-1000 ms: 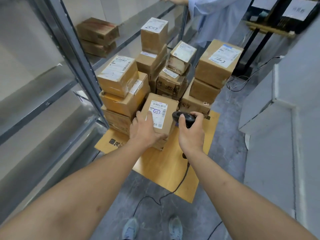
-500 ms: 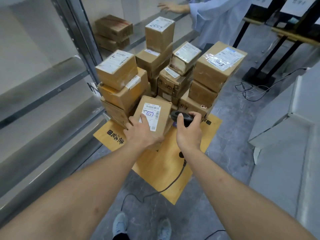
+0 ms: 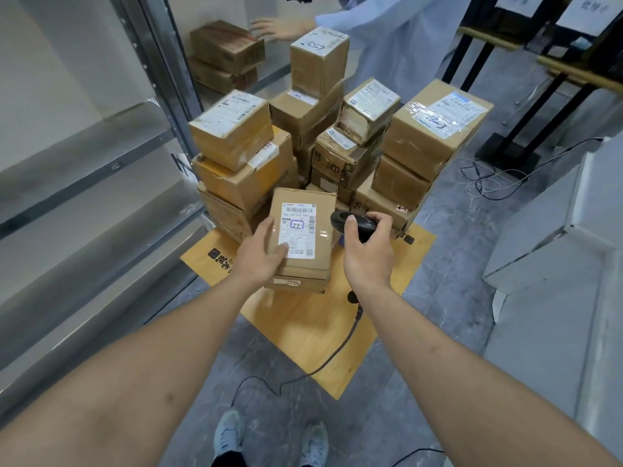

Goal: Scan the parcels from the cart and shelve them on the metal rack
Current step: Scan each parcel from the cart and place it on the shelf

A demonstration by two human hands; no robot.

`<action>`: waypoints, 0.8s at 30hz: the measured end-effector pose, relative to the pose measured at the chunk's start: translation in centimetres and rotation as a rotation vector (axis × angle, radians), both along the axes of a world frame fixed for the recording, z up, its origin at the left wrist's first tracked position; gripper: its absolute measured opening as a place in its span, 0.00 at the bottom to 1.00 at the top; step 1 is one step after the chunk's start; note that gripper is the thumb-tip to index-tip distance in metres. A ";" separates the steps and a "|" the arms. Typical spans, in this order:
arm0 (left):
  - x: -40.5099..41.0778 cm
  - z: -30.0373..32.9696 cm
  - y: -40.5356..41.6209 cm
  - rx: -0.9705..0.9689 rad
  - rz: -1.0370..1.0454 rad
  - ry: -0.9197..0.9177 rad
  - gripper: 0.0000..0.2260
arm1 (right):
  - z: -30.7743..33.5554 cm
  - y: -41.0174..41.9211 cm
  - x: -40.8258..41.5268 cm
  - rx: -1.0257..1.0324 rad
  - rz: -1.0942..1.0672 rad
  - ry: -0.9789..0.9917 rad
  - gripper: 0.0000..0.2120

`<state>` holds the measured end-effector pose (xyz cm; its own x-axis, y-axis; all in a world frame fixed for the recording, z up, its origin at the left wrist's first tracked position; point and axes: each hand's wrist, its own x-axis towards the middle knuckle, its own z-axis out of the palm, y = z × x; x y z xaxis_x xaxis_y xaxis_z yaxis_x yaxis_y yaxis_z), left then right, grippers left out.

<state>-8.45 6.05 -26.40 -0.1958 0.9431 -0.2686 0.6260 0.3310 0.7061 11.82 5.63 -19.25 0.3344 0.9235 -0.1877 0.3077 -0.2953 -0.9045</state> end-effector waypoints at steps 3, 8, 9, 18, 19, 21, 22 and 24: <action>-0.8 0.0 -0.3 -0.041 0.032 -0.262 0.34 | 0.0 0.0 -0.6 -0.004 0.008 0.003 0.13; -1.2 0.0 -0.2 -0.107 -0.046 -0.492 0.38 | -0.2 0.0 -2.2 -0.011 0.002 -0.027 0.14; -1.4 -0.2 -0.1 -0.117 -0.051 -0.529 0.39 | -0.2 0.0 -2.6 -0.014 -0.001 -0.032 0.14; -3.4 -2.5 0.4 -0.231 -0.099 -0.684 0.41 | -0.7 -0.6 -4.6 -0.034 -0.056 -0.086 0.15; -3.6 -2.7 0.3 -0.236 -0.123 -0.681 0.42 | -0.8 -0.8 -4.8 -0.036 -0.062 -0.088 0.15; -4.1 -2.7 0.2 -0.247 -0.160 -0.672 0.42 | -0.7 -1.1 -5.4 -0.036 -0.075 -0.088 0.14; -4.4 -2.7 0.2 -0.252 -0.183 -0.660 0.42 | -0.6 -1.3 -5.7 -0.033 -0.084 -0.088 0.14; -4.9 -2.3 0.0 -0.268 -0.226 -0.628 0.42 | -0.1 -1.7 -6.2 -0.021 -0.112 -0.085 0.14</action>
<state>-13.39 6.01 -28.68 0.2644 0.8283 -0.4940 0.2017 0.4534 0.8682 5.57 3.92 -19.30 0.4507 0.8758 -0.1729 0.3470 -0.3503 -0.8700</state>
